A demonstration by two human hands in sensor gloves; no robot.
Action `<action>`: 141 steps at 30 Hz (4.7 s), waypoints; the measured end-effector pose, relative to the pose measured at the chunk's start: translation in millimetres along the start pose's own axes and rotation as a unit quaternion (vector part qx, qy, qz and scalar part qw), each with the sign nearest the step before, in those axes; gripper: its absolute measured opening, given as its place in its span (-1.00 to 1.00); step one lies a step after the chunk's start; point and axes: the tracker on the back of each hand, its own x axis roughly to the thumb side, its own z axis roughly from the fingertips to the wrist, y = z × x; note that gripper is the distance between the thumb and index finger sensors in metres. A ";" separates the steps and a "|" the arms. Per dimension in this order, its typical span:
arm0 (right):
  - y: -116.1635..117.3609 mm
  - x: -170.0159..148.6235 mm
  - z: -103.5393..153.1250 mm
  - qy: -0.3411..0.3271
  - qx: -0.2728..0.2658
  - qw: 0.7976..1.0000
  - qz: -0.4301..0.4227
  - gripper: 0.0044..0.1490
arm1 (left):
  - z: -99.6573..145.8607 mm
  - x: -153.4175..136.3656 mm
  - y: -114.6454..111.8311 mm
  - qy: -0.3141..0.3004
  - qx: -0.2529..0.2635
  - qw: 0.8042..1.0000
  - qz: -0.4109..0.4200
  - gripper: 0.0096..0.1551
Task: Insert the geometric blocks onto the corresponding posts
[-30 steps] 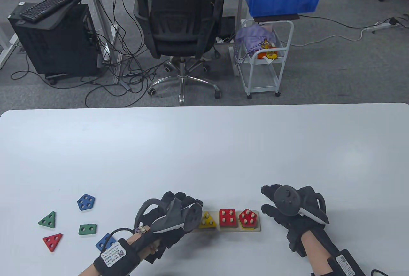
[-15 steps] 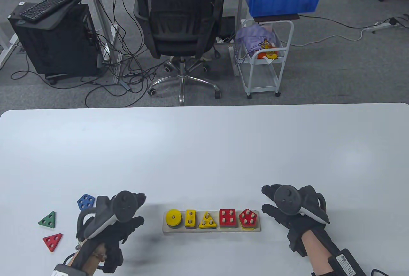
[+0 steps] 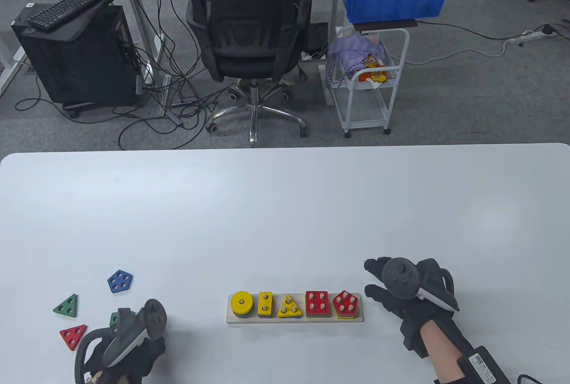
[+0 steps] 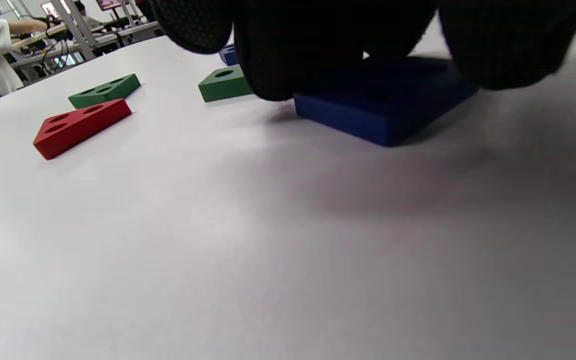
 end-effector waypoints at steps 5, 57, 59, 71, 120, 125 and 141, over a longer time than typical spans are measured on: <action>-0.2 -0.4 0.1 -0.002 -0.002 1.000 0.000 -0.22 | 4.1 14.8 -1.0 0.000 0.044 0.998 -0.045 -0.16; -0.5 115.2 27.5 -0.241 -0.233 0.938 -0.087 -0.02 | 5.0 158.2 78.3 -0.373 -0.126 0.738 0.548 -0.13; -1.9 110.6 24.5 -0.227 -0.224 0.944 -0.083 -0.05 | 1.9 138.6 82.9 -0.346 -0.073 0.773 0.526 -0.15; 13.2 106.1 5.0 -0.192 -0.101 0.976 0.035 -0.12 | -44.1 41.8 64.4 -0.063 0.098 0.971 0.210 -0.18; -13.2 -13.9 1.8 0.033 -0.062 0.995 -0.065 -0.18 | -80.2 -69.5 68.3 0.117 0.046 0.973 0.194 -0.23; -11.1 -12.3 1.8 0.032 -0.050 0.997 -0.054 -0.18 | -115.0 -60.9 55.1 0.152 -0.027 0.983 0.096 -0.22; -10.4 -11.7 1.9 0.031 -0.041 0.997 -0.051 -0.19 | -143.2 -42.4 34.3 0.188 -0.051 0.981 0.011 -0.17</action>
